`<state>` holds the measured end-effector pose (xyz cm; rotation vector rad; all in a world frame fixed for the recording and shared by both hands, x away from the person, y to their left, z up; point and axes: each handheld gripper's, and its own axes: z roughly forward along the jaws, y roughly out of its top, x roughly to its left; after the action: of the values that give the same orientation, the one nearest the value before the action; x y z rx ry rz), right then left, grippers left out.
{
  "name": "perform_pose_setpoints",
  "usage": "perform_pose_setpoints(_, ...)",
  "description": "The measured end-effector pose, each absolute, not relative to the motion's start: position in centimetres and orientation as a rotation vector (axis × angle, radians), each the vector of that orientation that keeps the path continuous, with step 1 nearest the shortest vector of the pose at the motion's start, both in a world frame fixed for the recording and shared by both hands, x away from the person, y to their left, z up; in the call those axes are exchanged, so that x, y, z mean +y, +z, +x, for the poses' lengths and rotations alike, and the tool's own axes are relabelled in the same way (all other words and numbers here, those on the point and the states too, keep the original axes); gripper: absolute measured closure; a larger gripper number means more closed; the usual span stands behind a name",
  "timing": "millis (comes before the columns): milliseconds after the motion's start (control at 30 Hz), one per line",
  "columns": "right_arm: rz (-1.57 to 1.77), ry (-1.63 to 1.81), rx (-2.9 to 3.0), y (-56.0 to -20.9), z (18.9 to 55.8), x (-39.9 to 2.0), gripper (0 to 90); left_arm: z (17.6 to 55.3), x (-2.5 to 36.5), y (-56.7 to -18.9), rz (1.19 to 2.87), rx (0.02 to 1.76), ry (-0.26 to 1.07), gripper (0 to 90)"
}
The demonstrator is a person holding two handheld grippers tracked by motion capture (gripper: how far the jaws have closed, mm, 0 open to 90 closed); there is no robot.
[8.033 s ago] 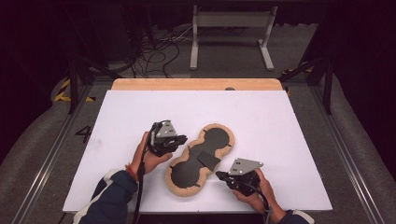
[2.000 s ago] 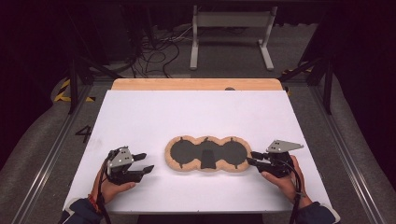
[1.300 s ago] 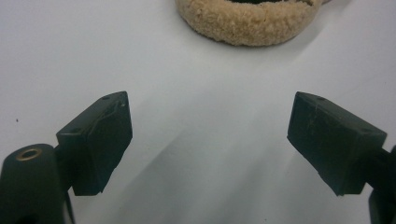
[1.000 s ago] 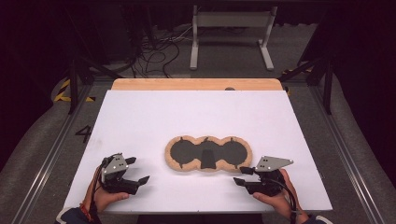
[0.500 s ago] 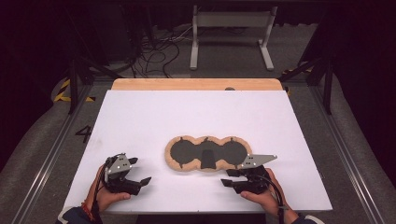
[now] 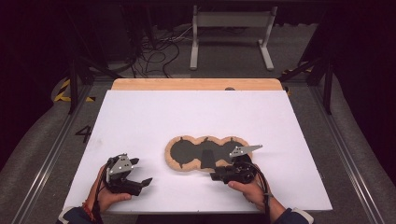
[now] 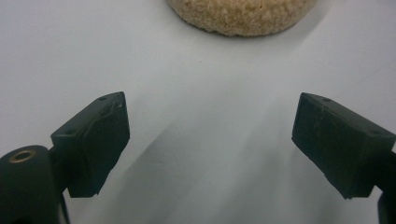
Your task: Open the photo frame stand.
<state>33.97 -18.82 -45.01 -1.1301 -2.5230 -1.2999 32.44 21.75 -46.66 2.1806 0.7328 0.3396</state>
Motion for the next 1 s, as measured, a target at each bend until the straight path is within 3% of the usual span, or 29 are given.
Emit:
perform_pose_setpoints(233,-1.205,-1.342,-2.390,-44.8,34.6,-19.5,57.1,32.6,21.5,-46.6,2.157,0.739,0.310,11.9)
perform_pose_setpoints(1000,-1.537,-1.364,-1.740,-46.2,36.9,-19.6,64.3,38.0,17.9,-46.1,2.045,0.840,0.137,13.5)
